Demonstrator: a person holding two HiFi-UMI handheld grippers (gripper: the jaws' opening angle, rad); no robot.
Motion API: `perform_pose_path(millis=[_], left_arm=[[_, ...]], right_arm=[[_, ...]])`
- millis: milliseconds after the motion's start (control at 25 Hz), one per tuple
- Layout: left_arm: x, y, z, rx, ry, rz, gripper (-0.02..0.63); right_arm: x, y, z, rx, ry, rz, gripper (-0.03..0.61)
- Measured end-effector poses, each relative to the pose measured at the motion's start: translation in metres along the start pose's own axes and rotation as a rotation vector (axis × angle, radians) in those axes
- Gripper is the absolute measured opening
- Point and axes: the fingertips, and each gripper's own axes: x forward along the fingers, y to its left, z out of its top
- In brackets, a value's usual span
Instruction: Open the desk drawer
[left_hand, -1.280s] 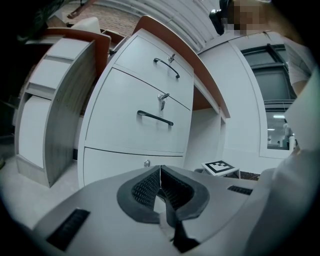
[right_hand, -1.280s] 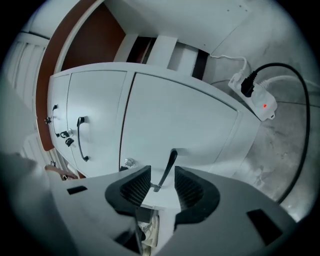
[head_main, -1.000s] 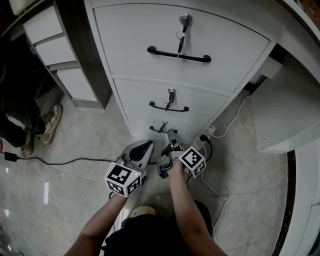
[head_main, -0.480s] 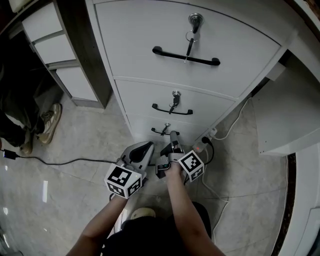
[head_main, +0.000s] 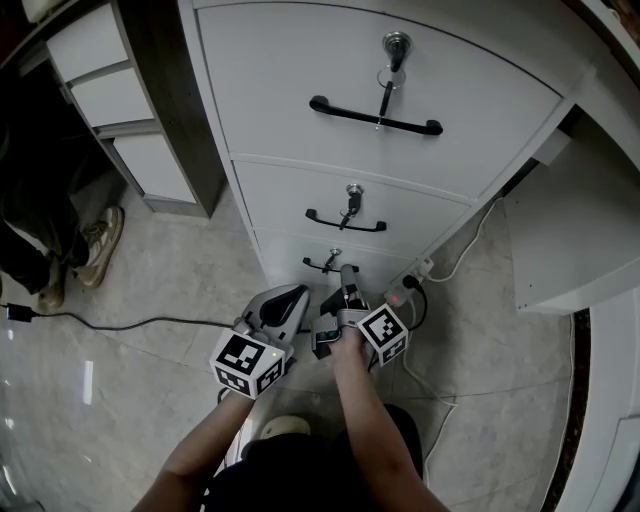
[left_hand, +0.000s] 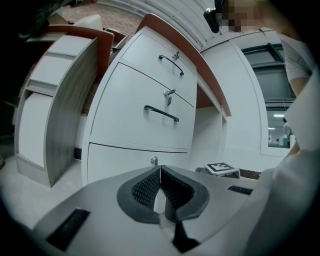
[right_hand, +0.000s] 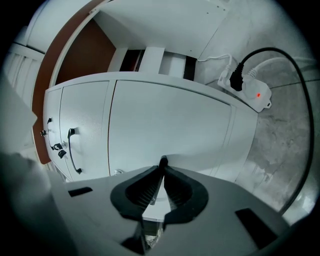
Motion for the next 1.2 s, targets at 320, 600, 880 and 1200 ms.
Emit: perform_pose_path(millis=[320,600,880,1200], left_arm=[[-0.005,-0.002,-0.002,0.003,0.003,0.016,0.012],[-0.012,-0.012,0.002,0.016,-0.001,0.018,0.012],[-0.021,-0.018,0.000,0.023,0.002,0.027,0.012],[-0.028,-0.025,-0.001,0.024,-0.002,0.025,0.012]], right_arm=[[-0.009,-0.001,-0.004,-0.017,0.029,-0.004,0.048],[-0.015,-0.002,-0.005,-0.035,0.059,-0.013,0.048],[-0.028,-0.001,-0.013,-0.030,0.065,-0.020,0.048],[-0.047,-0.002,-0.018,-0.038,0.091,-0.025,0.048]])
